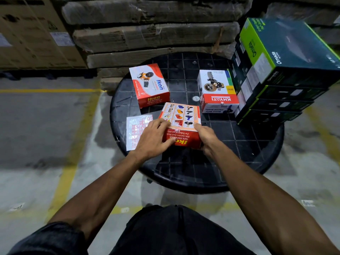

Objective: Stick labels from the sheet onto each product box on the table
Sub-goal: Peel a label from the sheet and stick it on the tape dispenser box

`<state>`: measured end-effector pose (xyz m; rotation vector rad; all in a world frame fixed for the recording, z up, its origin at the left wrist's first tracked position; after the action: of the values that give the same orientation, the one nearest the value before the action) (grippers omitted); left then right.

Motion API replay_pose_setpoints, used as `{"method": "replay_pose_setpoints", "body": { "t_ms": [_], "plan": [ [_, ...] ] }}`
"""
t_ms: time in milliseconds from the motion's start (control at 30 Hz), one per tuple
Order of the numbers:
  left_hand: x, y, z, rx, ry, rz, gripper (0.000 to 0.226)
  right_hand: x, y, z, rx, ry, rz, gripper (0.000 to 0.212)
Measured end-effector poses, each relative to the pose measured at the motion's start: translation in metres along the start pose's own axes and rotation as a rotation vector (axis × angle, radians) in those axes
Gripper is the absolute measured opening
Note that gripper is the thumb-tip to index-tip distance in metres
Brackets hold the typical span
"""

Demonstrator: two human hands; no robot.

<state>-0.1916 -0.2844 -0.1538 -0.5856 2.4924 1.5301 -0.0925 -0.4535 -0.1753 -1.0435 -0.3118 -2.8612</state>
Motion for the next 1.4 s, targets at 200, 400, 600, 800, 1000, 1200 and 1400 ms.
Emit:
{"method": "replay_pose_setpoints", "body": {
  "t_ms": [200,400,600,800,1000,1200,1400],
  "plan": [
    [-0.015,0.000,-0.007,0.002,0.213,-0.001,0.055,0.004,-0.002,-0.001,0.005,0.001,-0.004,0.026],
    [-0.019,0.004,-0.013,-0.141,0.129,0.047,0.051,0.004,-0.001,-0.003,0.028,0.001,-0.009,0.030],
    [-0.019,0.003,-0.009,-0.179,0.021,0.154,0.048,0.003,-0.001,-0.003,0.039,-0.007,-0.008,0.036],
    [-0.020,0.007,-0.012,-0.160,0.087,0.169,0.059,0.005,-0.002,-0.002,0.054,-0.001,-0.014,0.038],
    [-0.023,0.005,-0.017,-0.183,0.144,0.176,0.052,0.006,0.000,-0.003,0.069,-0.001,-0.024,0.038],
    [-0.023,0.004,-0.014,-0.149,0.113,0.238,0.044,0.009,0.002,-0.005,0.063,-0.020,-0.011,0.037],
    [-0.020,0.005,-0.008,0.006,0.289,0.162,0.049,0.012,0.003,-0.005,0.069,-0.012,-0.006,0.038]
  ]
}}
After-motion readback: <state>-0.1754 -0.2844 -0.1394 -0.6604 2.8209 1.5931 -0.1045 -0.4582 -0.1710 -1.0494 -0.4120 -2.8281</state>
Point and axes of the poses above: each hand's wrist, its own x-axis away from the middle knuckle, its own y-axis out of the back of the hand, z = x × y, the point moved 4 cm from there along -x, towards the middle knuckle, and after that the axes turned 12 degrees about -z, right-handed, at the moved point
